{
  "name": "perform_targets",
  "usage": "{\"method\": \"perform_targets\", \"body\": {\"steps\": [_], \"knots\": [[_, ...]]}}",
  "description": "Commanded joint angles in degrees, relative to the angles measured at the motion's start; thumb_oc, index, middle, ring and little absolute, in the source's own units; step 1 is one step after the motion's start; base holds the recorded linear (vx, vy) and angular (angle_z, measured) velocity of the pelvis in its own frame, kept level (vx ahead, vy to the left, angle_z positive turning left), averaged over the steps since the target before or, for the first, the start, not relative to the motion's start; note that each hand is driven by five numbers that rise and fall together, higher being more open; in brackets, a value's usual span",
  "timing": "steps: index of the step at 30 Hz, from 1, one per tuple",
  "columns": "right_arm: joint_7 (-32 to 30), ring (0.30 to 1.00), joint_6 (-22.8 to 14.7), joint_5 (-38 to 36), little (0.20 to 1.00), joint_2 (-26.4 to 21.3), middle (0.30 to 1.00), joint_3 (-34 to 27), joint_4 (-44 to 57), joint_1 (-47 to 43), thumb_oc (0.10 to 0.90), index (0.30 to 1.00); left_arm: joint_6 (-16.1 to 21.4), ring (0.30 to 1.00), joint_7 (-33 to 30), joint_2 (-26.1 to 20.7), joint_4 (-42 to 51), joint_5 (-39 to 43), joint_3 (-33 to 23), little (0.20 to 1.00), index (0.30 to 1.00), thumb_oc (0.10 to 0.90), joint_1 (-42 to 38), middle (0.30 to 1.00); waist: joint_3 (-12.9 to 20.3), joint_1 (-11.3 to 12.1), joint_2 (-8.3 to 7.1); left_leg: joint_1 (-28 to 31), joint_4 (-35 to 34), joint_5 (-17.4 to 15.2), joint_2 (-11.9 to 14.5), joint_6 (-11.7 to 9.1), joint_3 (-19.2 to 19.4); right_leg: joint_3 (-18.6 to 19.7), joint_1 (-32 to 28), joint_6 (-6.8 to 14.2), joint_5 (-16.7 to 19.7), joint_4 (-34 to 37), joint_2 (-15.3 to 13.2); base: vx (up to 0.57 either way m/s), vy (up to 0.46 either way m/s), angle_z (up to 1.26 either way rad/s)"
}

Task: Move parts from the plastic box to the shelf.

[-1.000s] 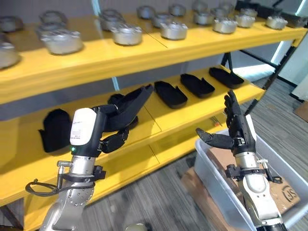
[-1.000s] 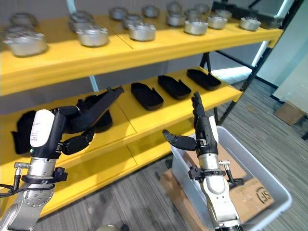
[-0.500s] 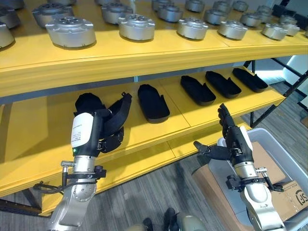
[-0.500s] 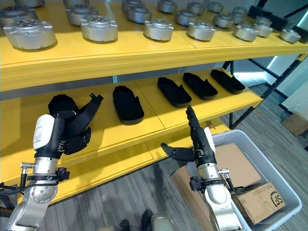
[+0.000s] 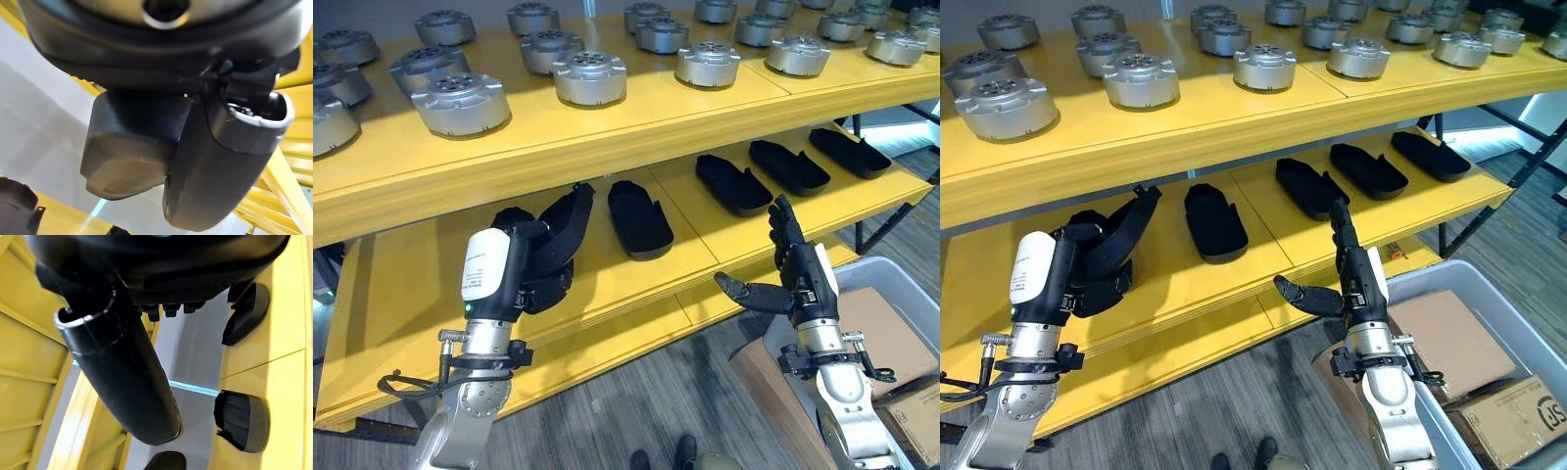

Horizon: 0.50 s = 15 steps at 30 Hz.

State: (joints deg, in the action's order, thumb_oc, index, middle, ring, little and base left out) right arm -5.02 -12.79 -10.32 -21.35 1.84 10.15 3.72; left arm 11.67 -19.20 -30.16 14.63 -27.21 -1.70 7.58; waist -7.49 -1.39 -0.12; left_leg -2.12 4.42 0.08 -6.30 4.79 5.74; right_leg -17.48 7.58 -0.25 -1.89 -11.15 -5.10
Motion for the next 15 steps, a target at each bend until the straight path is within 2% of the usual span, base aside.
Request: {"method": "perform_targets", "body": {"steps": [1,2,4,5,6,7,8,9,10,11,12,13,14,15], "knots": [[-1.5,1.000,-7.1,-1.6,1.000,-1.7,1.000,-0.6,3.1,-8.3,0.900,1.000,6.7,0.300,-3.4,-1.0,7.4,3.6,-3.4,0.300,0.300,0.400,-7.4,0.300,0.9,-1.1,-3.21,-2.2,10.6,-5.6,7.3,-7.5,1.0,-2.2,-8.0,3.5,0.5,8.2,-2.0,-0.06,-0.011,0.58],[-1.6,1.000,-7.0,-1.4,1.000,-1.7,1.000,-0.3,3.2,-8.3,0.900,1.000,6.8,0.300,-3.5,-1.0,7.7,4.0,-3.6,0.300,0.300,0.400,-7.3,0.300,0.6,-1.2,-3.21,-1.4,11.3,-6.5,9.4,-7.8,1.1,-1.9,-7.7,3.3,0.0,7.2,-2.2,-0.05,0.029,0.50],[-1.5,1.000,-6.8,-1.6,1.000,-1.5,1.000,0.0,3.4,-7.9,0.900,1.000,7.0,0.300,-4.1,-1.1,8.4,4.6,-4.3,0.300,0.300,0.400,-6.9,0.300,0.6,-1.4,-3.25,0.2,9.5,-4.3,14.5,-8.6,0.1,-1.6,-6.9,3.7,-0.7,5.6,-3.2,-0.01,0.073,0.31],[-1.5,1.000,-6.7,-1.7,1.000,-1.5,1.000,0.1,3.4,-7.3,0.900,1.000,6.9,0.300,-4.4,-1.1,8.7,5.0,-4.7,0.300,0.300,0.400,-6.8,0.300,0.9,-2.0,-2.81,1.8,7.4,-1.5,18.1,-9.1,0.4,-1.9,-5.7,3.9,-1.4,4.0,-3.8,-0.02,0.058,0.09],[-1.5,1.000,-6.7,-1.7,1.000,-1.5,1.000,0.1,3.5,-7.3,0.900,1.000,6.9,0.300,-4.4,-1.0,8.8,5.1,-4.8,0.300,0.300,0.400,-6.7,0.300,1.1,-2.1,-2.87,1.9,6.5,-0.7,18.1,-9.2,0.4,-1.9,-5.3,3.7,-1.3,3.9,-3.8,-0.08,0.182,-0.01],[-1.8,1.000,-6.8,-2.2,1.000,-1.7,1.000,0.3,3.3,-6.4,0.900,1.000,6.9,0.300,-4.8,-1.0,9.2,5.7,-4.9,0.300,0.300,0.400,-7.1,0.300,1.1,-3.1,-1.62,2.4,2.0,6.8,24.7,-10.3,0.3,-2.2,-2.6,4.0,-2.2,0.6,-4.8,-0.07,0.121,0.01],[-1.8,1.000,-6.8,-2.2,1.000,-1.8,1.000,0.3,3.3,-6.4,0.900,1.000,6.9,0.300,-4.8,-0.9,9.2,5.8,-4.9,0.300,0.300,0.400,-7.0,0.300,1.3,-3.3,-1.46,2.6,1.0,7.6,24.8,-10.5,0.2,-2.3,-2.2,3.8,-2.5,0.0,-4.7,-0.13,0.323,0.18],[-2.6,1.000,-7.1,-2.1,1.000,-2.2,1.000,0.2,3.2,-5.9,0.900,1.000,6.8,0.300,-4.9,-1.0,9.1,5.9,-4.4,0.300,0.300,0.400,-7.8,0.300,0.9,-4.0,-0.52,2.7,-1.9,13.1,28.8,-11.7,0.4,-2.4,0.0,4.3,-2.6,-3.0,-6.1,-0.10,0.236,0.30],[-2.9,1.000,-7.3,-2.2,1.000,-2.4,1.000,-0.1,3.0,-5.6,0.900,1.000,6.7,0.300,-4.9,-0.8,8.9,5.7,-4.2,0.300,0.300,0.400,-8.3,0.300,1.1,-4.5,0.57,3.7,-6.0,16.9,30.1,-13.4,1.1,-2.8,2.2,4.5,-3.8,-6.7,-6.7,-0.13,0.344,0.34],[-3.3,1.000,-7.5,-2.2,1.000,-2.6,1.000,-0.4,3.1,-5.3,0.900,1.000,6.5,0.300,-4.6,-0.8,8.8,5.7,-3.6,0.300,0.300,0.400,-8.7,0.300,1.1,-5.1,1.27,4.2,-8.5,19.3,31.0,-14.8,3.4,-3.2,3.6,4.6,-4.3,-9.3,-7.6,-0.09,0.220,0.45],[-3.8,1.000,-7.7,-1.8,1.000,-2.8,1.000,-0.8,3.3,-4.9,0.900,1.000,6.6,0.300,-4.3,-0.6,8.7,5.7,-3.0,0.300,0.300,0.400,-9.3,0.300,1.0,-5.7,1.57,4.4,-9.4,18.3,31.2,-15.5,6.3,-3.4,4.6,5.0,-5.1,-11.5,-8.7,-0.01,0.222,0.44],[-3.7,1.000,-7.7,-1.5,1.000,-2.8,1.000,-0.9,3.4,-4.6,0.900,1.000,6.8,0.300,-4.3,-0.6,8.9,5.3,-2.7,0.300,0.300,0.400,-9.4,0.300,1.2,-5.8,2.08,4.9,-9.4,17.0,31.5,-16.4,6.1,-2.4,5.2,5.8,-5.6,-12.7,-8.9,-0.03,0.213,0.39],[-4.2,1.000,-7.8,-0.5,1.000,-2.8,1.000,-0.9,3.3,-4.5,0.900,1.000,6.9,0.300,-4.4,-0.7,9.0,5.0,-2.4,0.300,0.300,0.400,-9.4,0.300,1.1,-5.2,2.54,4.3,-9.4,17.7,31.4,-16.4,5.4,-2.5,5.7,5.7,-4.5,-13.3,-9.2,0.00,0.224,0.29],[-5.4,1.000,-7.4,2.6,1.000,-3.3,1.000,-1.1,3.5,-4.5,0.900,1.000,7.0,0.300,-4.5,-0.6,9.0,4.7,-2.3,0.300,0.300,0.400,-9.3,0.300,1.2,-4.9,2.70,4.6,-9.4,15.9,30.8,-16.2,4.7,-1.9,5.9,6.2,-4.6,-14.1,-10.0,-0.03,0.203,0.21]]}}
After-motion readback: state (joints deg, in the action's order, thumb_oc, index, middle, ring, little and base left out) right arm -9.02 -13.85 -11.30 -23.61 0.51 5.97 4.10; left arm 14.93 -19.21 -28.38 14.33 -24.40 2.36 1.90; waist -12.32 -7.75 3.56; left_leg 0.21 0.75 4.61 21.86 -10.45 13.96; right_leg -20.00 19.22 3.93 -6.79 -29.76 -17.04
